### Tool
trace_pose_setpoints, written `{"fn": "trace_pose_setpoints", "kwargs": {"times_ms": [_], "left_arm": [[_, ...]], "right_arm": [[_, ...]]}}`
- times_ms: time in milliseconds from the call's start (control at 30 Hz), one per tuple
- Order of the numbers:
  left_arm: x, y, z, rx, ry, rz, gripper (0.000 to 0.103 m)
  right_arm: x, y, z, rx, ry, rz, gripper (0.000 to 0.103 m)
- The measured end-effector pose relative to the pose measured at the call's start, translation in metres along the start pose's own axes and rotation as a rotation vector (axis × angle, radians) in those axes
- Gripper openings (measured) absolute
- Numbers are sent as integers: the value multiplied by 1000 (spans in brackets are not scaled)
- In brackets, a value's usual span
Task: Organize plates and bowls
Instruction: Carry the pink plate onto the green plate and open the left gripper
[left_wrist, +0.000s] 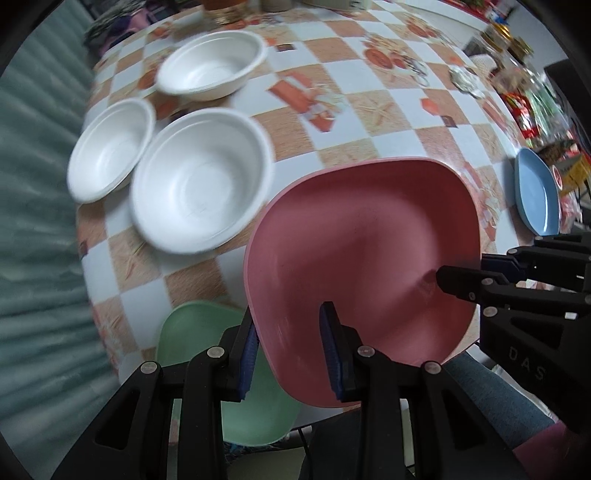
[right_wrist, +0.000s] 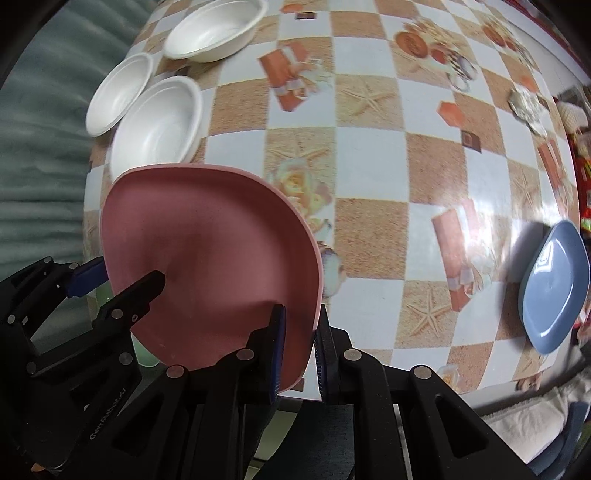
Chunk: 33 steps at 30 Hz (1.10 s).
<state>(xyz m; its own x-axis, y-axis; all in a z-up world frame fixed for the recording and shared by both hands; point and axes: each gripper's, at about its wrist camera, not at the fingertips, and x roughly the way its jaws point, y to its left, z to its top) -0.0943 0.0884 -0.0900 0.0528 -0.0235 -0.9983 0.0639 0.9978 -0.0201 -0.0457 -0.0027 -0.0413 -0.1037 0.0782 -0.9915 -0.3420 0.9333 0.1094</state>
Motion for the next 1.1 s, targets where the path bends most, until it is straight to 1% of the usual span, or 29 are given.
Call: {"fn": "trace_pose_setpoints", "kwargs": {"times_ms": [167, 300, 433, 567, 633, 667, 867, 967, 1000, 1033, 1100], "left_arm": [[-7, 28, -17, -96, 9, 15, 35], [-15, 51, -36, -178, 31, 33, 35], [-12, 73, -56, -269, 57, 38, 35], [-11, 87, -68, -338, 70, 39, 35], [-7, 90, -74, -360, 79, 40, 35], [2, 93, -73, -366, 82, 31, 35], [17, 101, -82, -442, 135, -5, 35], [22, 106, -83, -458, 153, -14, 35], [23, 106, -82, -462, 159, -15, 37], [24, 106, -81, -466, 168, -15, 40], [17, 107, -82, -467, 170, -14, 43]], "right_arm": [[6, 41, 7, -118, 14, -10, 18], [17, 79, 11, -227, 38, -15, 18], [32, 111, 10, -310, 74, -11, 18], [46, 139, 9, -385, 106, -24, 18], [52, 151, 9, -414, 112, -38, 18], [55, 157, 9, -428, 114, -45, 18], [74, 194, 13, -503, 120, -78, 18], [83, 208, 15, -540, 122, -88, 18], [87, 215, 16, -552, 122, -92, 18], [89, 219, 17, -562, 122, -93, 18], [93, 228, 18, -579, 124, -87, 18]]}}
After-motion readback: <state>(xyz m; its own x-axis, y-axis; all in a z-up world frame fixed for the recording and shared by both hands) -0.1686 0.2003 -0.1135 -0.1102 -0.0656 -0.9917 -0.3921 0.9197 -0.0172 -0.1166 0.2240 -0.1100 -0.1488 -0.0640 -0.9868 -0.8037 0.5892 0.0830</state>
